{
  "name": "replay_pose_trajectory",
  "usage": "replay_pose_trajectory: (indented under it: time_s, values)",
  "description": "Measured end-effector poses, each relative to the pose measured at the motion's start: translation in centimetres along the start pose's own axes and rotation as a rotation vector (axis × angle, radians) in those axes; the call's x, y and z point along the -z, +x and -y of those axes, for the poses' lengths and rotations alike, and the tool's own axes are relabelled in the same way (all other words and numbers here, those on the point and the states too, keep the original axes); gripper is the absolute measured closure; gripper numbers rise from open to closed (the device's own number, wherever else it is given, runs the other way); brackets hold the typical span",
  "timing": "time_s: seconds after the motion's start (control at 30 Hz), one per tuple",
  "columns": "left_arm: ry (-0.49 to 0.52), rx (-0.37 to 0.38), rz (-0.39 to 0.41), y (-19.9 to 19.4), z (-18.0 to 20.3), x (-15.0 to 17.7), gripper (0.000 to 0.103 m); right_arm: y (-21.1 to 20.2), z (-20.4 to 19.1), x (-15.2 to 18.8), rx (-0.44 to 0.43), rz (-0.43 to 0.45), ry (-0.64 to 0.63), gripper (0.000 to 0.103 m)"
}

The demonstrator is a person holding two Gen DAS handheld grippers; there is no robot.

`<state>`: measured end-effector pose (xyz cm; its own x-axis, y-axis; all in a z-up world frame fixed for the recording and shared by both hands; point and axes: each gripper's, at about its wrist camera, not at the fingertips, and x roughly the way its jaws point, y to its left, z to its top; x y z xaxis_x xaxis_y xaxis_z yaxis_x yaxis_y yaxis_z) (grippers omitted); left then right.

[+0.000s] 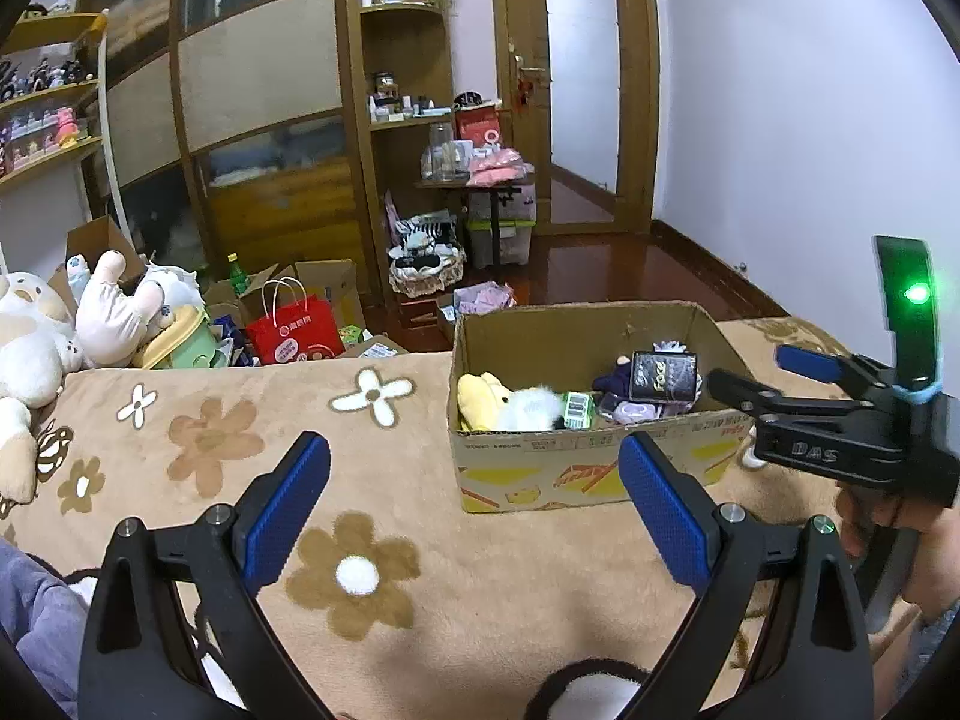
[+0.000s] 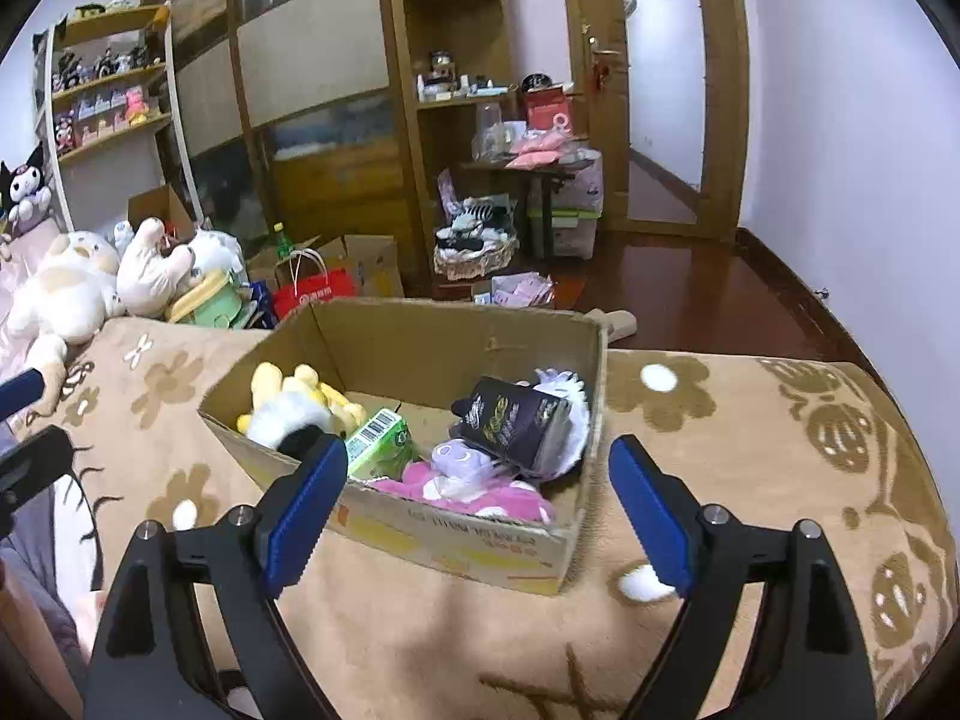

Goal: Organize soft objects

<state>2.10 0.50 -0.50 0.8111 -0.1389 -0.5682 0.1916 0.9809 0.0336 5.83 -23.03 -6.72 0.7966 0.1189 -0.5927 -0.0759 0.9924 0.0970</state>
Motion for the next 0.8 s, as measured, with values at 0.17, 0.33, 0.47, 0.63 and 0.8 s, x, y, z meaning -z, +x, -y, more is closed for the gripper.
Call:
replay_pose_trajectory:
  time_s: [0.17, 0.33, 0.47, 0.63, 0.8]
  values:
    - [-0.002, -0.022, 0.025, -0.8, -0.2, 0.1, 0.007, -3.4, 0.6, -0.2, 0.007, 0.048, 0.037, 0.000]
    - [-0.002, -0.022, 0.043, -1.9, -0.1, 0.1, 0.007, -6.1, 0.8, -0.1, 0.008, 0.074, 0.048, 0.000]
    - [0.009, -0.030, 0.046, -2.6, 0.2, 0.4, 0.007, -8.1, 0.8, 0.4, 0.011, 0.098, 0.060, 0.000]
    - [0.015, -0.047, 0.061, -3.8, 0.4, 0.7, 0.007, -9.2, 0.4, 1.4, 0.021, 0.114, 0.052, 0.000]
    - [0.015, -0.059, 0.065, -4.5, 0.4, 1.1, 0.007, -10.5, -0.3, 2.3, 0.042, 0.170, 0.030, 0.000]
